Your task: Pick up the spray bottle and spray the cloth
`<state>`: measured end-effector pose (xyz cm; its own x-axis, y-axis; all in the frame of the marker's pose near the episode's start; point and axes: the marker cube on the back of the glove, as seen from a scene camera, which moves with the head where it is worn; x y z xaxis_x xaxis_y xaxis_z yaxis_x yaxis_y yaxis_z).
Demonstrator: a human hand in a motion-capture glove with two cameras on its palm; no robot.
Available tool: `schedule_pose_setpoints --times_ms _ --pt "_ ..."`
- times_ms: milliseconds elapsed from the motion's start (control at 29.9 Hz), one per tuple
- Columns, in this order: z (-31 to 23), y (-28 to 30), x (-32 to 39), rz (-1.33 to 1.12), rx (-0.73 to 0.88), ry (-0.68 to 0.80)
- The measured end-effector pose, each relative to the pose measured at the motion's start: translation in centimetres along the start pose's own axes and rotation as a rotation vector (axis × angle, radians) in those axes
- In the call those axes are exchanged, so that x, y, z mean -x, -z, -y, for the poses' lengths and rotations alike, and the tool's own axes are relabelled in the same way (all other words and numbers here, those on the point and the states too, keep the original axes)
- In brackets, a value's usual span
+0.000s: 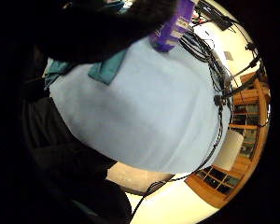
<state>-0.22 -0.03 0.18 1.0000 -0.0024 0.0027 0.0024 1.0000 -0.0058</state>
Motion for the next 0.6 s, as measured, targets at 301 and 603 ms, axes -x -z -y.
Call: schedule_pose_setpoints --times_ms 301,603 --pt "1.4 -0.9 0.6 0.008 0.012 -0.006" --pt "0.6 -1.1 1.0 0.01 0.043 0.009"
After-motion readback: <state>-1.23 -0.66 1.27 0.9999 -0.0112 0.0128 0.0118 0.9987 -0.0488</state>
